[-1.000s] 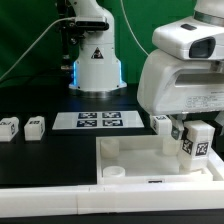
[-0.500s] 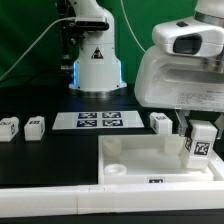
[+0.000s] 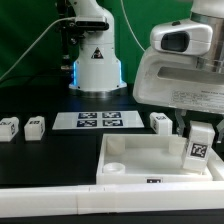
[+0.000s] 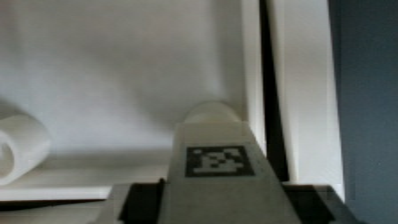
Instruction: Assemble one leg
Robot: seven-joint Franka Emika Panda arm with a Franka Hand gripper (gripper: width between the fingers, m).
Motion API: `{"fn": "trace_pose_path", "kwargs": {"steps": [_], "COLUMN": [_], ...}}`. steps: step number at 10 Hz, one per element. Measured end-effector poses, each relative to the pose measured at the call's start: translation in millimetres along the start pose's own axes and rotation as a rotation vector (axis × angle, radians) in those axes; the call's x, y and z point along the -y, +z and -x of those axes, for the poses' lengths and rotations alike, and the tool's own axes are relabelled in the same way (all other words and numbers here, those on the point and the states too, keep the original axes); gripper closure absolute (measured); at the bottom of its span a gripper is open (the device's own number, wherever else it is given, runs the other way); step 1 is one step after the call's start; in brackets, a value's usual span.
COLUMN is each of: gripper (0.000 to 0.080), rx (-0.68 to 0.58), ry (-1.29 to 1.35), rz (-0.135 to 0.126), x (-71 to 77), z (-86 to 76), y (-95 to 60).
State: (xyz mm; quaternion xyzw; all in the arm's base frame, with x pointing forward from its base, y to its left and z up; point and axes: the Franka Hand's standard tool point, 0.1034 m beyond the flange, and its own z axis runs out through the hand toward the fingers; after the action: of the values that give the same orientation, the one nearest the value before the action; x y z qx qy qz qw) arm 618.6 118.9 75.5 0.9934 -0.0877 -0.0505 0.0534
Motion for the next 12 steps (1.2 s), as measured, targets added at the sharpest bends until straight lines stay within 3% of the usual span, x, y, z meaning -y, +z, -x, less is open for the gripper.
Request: {"fn": "trace_pose_path", "kwargs": {"steps": [6,8,12], "gripper": [0.0505,0.0505,0.0505], "rx": [0.0,-0.011,-0.011], "ry": [0.0,0.163,0.163], "rz": [0.0,-0.021,-0.021], "x": [0.0,-0.2,-0.2], "z": [0.0,-4.4,-4.4], "y": [0.0,-0.5,-0.5]}}
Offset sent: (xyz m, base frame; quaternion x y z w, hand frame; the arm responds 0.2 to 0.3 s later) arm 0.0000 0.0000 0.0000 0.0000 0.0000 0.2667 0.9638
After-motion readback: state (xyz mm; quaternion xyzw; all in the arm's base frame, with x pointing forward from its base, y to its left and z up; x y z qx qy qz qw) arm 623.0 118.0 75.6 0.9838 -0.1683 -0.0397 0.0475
